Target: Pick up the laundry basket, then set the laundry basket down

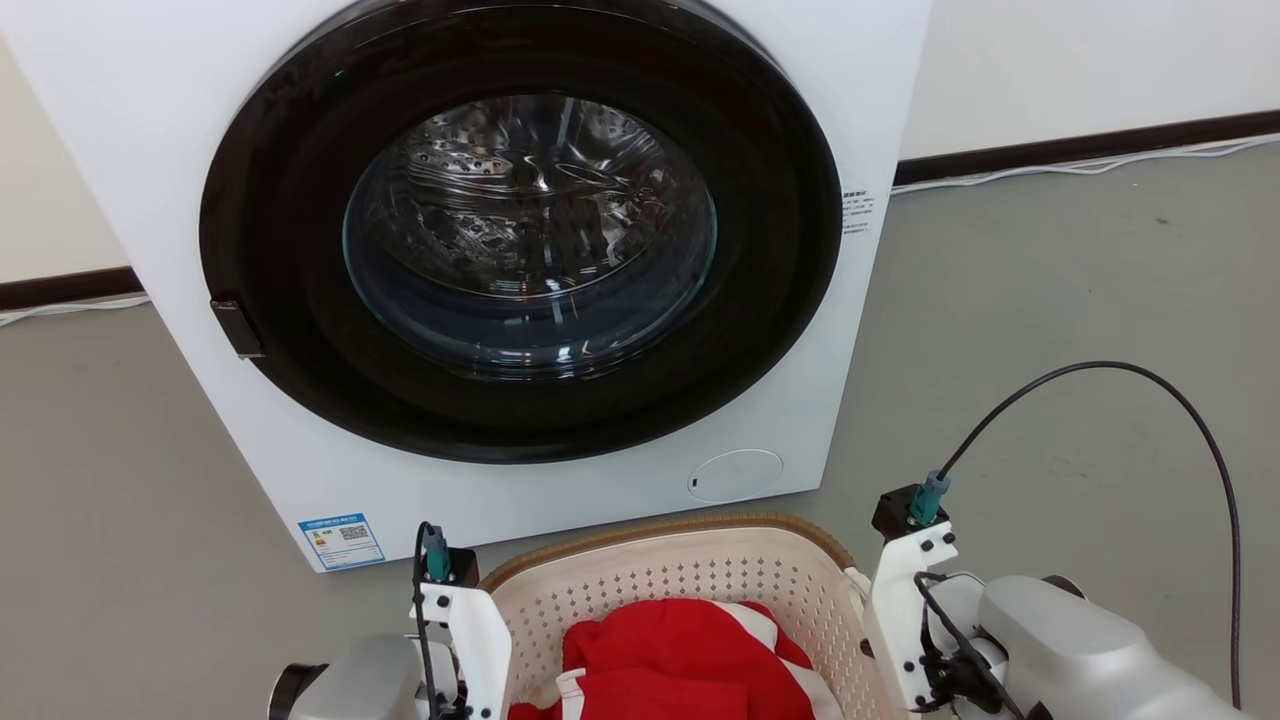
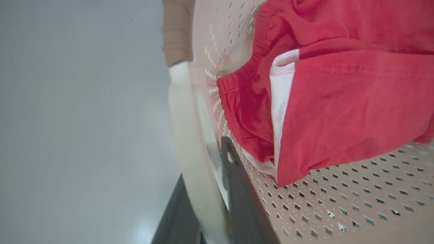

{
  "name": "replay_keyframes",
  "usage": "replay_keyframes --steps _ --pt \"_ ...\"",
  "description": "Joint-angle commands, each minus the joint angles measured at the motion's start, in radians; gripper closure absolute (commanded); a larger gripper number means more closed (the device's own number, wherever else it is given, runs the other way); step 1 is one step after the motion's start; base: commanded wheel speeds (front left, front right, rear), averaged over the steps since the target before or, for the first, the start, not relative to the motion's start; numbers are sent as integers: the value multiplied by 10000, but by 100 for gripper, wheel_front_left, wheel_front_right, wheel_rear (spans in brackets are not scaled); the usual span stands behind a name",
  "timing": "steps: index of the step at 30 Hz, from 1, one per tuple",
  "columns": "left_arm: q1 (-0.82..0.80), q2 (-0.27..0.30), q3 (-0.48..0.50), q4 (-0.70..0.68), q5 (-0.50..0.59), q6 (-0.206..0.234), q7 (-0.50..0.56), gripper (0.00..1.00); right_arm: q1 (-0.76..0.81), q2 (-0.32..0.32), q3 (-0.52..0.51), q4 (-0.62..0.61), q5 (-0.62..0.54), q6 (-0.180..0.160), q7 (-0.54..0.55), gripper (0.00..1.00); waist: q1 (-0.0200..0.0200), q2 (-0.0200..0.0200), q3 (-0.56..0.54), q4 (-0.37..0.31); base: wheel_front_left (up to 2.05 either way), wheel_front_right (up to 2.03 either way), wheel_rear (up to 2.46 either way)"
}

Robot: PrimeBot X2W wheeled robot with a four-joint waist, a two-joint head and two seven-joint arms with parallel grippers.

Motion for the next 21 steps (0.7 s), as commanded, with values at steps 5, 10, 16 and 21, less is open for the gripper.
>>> replay_keyframes --steps 5,10,16,21 --pt "-418 188 -29 -159 6 -17 93 100 -259 45 23 -119 83 75 -115 100 0 0 27 -37 0 0 0" --pt "-474 188 -116 -183 -41 30 75 100 -262 46 49 -121 97 75 -222 100 0 0 70 -51 0 0 0" --pt "-497 187 -235 -194 -62 31 -41 100 -204 89 77 -217 44 75 -566 100 0 0 253 -29 0 0 0" --pt "-555 201 -293 -188 -45 68 -162 100 -174 98 95 -315 -34 75 -887 100 0 0 520 9 0 0 0"
